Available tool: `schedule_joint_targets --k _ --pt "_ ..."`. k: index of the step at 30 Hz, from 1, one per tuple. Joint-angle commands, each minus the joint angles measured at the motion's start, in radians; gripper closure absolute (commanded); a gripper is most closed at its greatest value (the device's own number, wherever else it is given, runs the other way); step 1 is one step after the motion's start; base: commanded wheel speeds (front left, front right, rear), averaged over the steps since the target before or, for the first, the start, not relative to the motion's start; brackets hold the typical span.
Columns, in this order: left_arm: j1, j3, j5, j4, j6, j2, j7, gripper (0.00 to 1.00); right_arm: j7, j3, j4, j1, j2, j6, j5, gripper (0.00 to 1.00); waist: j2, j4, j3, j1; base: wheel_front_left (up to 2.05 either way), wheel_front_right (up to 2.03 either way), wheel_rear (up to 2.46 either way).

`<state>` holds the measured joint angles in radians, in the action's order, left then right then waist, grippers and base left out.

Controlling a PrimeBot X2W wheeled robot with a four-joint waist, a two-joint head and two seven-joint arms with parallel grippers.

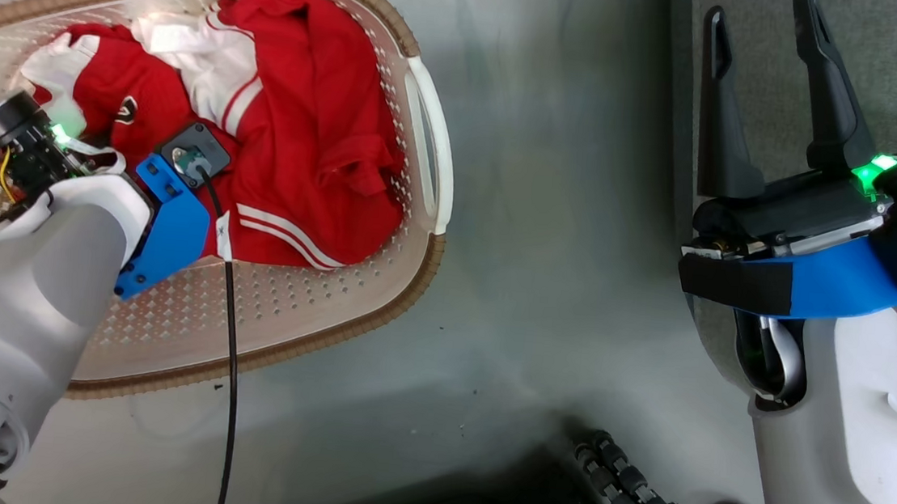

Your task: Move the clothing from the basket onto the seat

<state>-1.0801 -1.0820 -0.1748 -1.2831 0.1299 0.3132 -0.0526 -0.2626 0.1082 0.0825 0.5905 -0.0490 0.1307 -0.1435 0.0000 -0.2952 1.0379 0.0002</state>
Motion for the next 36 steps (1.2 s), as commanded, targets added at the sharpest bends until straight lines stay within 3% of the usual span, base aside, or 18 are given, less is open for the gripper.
schedule_joint_targets --k 1,4,5,7,21,36 --pt "-0.023 -0.009 0.001 -0.004 0.001 0.012 -0.011 0.00 -0.004 -0.001 -0.009 0.001 -0.003 0.000 -0.003 0.00 0.0000 -0.008 0.014 -0.0002 0.00 0.00 0.00" --pt "-0.029 -0.022 0.000 -0.006 0.000 0.017 -0.024 0.00 -0.004 -0.005 -0.020 0.001 -0.003 0.000 -0.003 0.00 0.0000 -0.010 0.021 -0.0002 0.00 0.00 0.00" --pt "-0.032 -0.026 -0.001 -0.006 0.000 0.018 -0.028 0.08 -0.004 -0.007 -0.022 0.002 -0.003 0.000 -0.002 0.00 0.0000 -0.009 0.023 -0.0002 0.00 0.00 0.00" --pt "-0.031 -0.038 -0.004 -0.007 -0.002 0.017 -0.035 1.00 -0.004 -0.010 -0.023 0.005 -0.003 0.000 0.000 0.00 0.0000 -0.008 0.024 -0.0002 0.00 0.00 0.00" --pt "0.018 -0.077 -0.079 -0.005 -0.001 -0.045 0.010 1.00 -0.004 -0.028 0.014 -0.011 -0.003 0.000 0.023 0.00 0.0000 0.027 -0.070 -0.0002 0.00 0.00 0.00" --pt "0.137 -0.056 -0.191 0.008 -0.001 -0.187 0.227 1.00 -0.004 -0.065 0.073 -0.096 -0.008 0.000 0.097 0.00 0.0000 0.148 -0.356 -0.0002 0.00 0.00 0.00"
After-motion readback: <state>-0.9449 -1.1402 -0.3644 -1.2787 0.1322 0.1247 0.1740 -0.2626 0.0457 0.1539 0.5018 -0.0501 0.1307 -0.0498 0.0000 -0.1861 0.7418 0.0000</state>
